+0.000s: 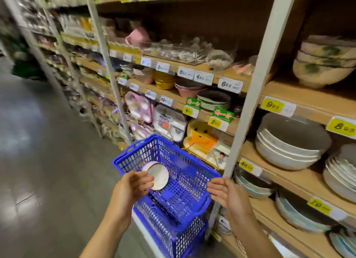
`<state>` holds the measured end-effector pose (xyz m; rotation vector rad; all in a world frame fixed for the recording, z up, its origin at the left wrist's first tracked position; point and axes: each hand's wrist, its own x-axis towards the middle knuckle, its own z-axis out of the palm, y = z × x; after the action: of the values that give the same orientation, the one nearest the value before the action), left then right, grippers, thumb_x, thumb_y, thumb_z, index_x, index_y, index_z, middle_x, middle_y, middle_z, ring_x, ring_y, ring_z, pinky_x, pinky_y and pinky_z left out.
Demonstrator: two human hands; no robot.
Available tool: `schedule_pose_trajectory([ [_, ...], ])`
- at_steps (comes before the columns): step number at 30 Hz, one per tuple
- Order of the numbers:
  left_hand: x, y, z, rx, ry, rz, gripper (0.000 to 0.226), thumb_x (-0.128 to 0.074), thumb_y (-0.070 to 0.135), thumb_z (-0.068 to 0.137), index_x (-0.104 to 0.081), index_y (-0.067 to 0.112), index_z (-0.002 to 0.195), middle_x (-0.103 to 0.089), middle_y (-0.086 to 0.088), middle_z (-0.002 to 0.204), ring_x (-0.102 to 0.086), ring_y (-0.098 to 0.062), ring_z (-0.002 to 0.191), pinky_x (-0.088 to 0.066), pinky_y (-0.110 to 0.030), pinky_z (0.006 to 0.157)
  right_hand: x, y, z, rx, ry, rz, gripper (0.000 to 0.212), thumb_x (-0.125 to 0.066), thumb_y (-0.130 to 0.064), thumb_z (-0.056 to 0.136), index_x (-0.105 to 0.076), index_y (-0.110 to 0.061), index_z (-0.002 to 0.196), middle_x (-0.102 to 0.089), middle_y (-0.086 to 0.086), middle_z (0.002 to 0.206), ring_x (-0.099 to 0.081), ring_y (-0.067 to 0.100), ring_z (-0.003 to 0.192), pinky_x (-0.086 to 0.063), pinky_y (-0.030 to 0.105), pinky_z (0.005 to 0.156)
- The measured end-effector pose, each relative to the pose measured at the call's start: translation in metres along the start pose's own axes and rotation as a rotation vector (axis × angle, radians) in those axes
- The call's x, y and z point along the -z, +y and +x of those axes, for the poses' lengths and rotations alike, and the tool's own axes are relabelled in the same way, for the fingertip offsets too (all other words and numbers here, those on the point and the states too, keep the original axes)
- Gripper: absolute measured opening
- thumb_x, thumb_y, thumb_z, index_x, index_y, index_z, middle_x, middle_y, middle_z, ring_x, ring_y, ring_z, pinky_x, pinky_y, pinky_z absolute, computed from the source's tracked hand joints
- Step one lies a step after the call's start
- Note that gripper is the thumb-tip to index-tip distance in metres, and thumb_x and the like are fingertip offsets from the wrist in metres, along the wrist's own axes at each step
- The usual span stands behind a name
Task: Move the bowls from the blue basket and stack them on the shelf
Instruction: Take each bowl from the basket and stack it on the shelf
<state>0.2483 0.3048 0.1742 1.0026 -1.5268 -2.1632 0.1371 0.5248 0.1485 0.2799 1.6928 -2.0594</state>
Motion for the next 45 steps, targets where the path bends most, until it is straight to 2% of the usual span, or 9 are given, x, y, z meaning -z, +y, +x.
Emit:
schedule_pose_trajectory([
  [4, 0.054, 0.005, 0.028, 0.036, 0.040, -0.003, 0.037, -0.032, 0.022, 0.100, -0.063, 0.004, 0.093, -0.075, -0.010, 0.077, -0.064, -0.028, 0.078, -0.046, -0.035, 0.073, -0.047, 0.028, 0.018, -0.029, 0.001, -0.117, 0.043, -0.032, -0.023, 0.106, -0.063, -0.004, 0.084, -0.067, 0.014, 0.083, -0.063, 0.024, 0.075, -0.047, 0.030, 0.069],
  [17, 0.172, 0.048, 0.138, 0.066, -0.077, 0.191, 0.041, -0.031, 0.024, 0.102, -0.066, 0.005, 0.094, -0.075, -0.013, 0.088, -0.066, -0.026, 0.080, -0.049, -0.035, 0.077, -0.178, 0.102, 0.066, -0.095, 0.072, -0.263, 0.030, -0.042, -0.026, 0.104, -0.068, -0.010, 0.103, -0.073, 0.009, 0.100, -0.068, 0.023, 0.097, -0.051, 0.035, 0.079],
  [30, 0.102, 0.025, 0.276, 0.248, -0.256, 0.461, 0.033, -0.034, 0.024, 0.100, -0.062, 0.009, 0.092, -0.069, -0.005, 0.079, -0.058, -0.018, 0.066, -0.043, -0.029, 0.063, -0.196, 0.139, 0.177, -0.329, 0.152, -0.288, 0.022, -0.049, -0.022, 0.101, -0.062, -0.007, 0.111, -0.068, 0.012, 0.105, -0.064, 0.028, 0.096, -0.050, 0.035, 0.076],
  [33, 0.080, 0.010, 0.312, 0.273, -0.291, 0.616, 0.031, -0.034, 0.023, 0.100, -0.060, 0.010, 0.089, -0.066, -0.005, 0.080, -0.056, -0.015, 0.061, -0.040, -0.025, 0.055, -0.198, 0.154, 0.211, -0.437, 0.191, -0.227, 0.027, -0.046, -0.019, 0.101, -0.059, -0.001, 0.116, -0.064, 0.024, 0.118, -0.062, 0.037, 0.107, -0.043, 0.030, 0.068],
  [35, 0.065, -0.001, 0.333, 0.296, -0.310, 0.702, 0.030, -0.036, 0.024, 0.100, -0.059, 0.011, 0.087, -0.064, -0.005, 0.081, -0.055, -0.014, 0.059, -0.040, -0.021, 0.050, -0.199, 0.166, 0.231, -0.512, 0.217, -0.214, 0.031, -0.044, -0.016, 0.101, -0.057, 0.007, 0.116, -0.065, 0.026, 0.101, -0.065, 0.037, 0.091, -0.032, 0.025, 0.057],
  [38, 0.041, -0.022, 0.363, 0.310, -0.350, 0.821, 0.025, -0.040, 0.022, 0.098, -0.058, 0.009, 0.086, -0.062, -0.013, 0.088, -0.054, -0.024, 0.071, -0.042, -0.030, 0.063, -0.202, 0.181, 0.258, -0.605, 0.252, -0.194, 0.020, -0.040, -0.016, 0.102, -0.052, -0.008, 0.088, -0.048, 0.011, 0.071, -0.041, 0.018, 0.058, -0.023, 0.023, 0.054],
  [40, 0.027, -0.039, 0.384, 0.272, -0.381, 0.952, 0.025, -0.041, 0.023, 0.098, -0.059, 0.008, 0.090, -0.064, -0.024, 0.100, -0.060, -0.033, 0.090, -0.046, -0.040, 0.080, -0.206, 0.189, 0.274, -0.668, 0.258, -0.156, 0.016, -0.038, -0.021, 0.103, -0.050, -0.013, 0.096, -0.053, 0.013, 0.076, -0.049, 0.021, 0.063, -0.032, 0.024, 0.058],
  [43, 0.010, -0.068, 0.406, 0.249, -0.498, 1.158, 0.034, -0.038, 0.023, 0.100, -0.063, -0.001, 0.106, -0.062, -0.026, 0.119, -0.057, -0.037, 0.113, -0.045, -0.038, 0.092, -0.215, 0.214, 0.300, -0.745, 0.236, -0.118, 0.033, -0.042, -0.027, 0.103, -0.051, -0.007, 0.127, -0.061, 0.023, 0.119, -0.062, 0.032, 0.091, -0.044, 0.030, 0.073],
  [45, 0.003, -0.089, 0.417, 0.273, -0.577, 1.212, 0.036, -0.038, 0.021, 0.101, -0.062, -0.001, 0.116, -0.060, -0.024, 0.125, -0.055, -0.037, 0.119, -0.044, -0.040, 0.099, -0.224, 0.234, 0.318, -0.773, 0.258, -0.122, 0.029, -0.049, -0.022, 0.100, -0.052, -0.005, 0.123, -0.060, 0.016, 0.104, -0.054, 0.023, 0.072, -0.041, 0.027, 0.059],
])
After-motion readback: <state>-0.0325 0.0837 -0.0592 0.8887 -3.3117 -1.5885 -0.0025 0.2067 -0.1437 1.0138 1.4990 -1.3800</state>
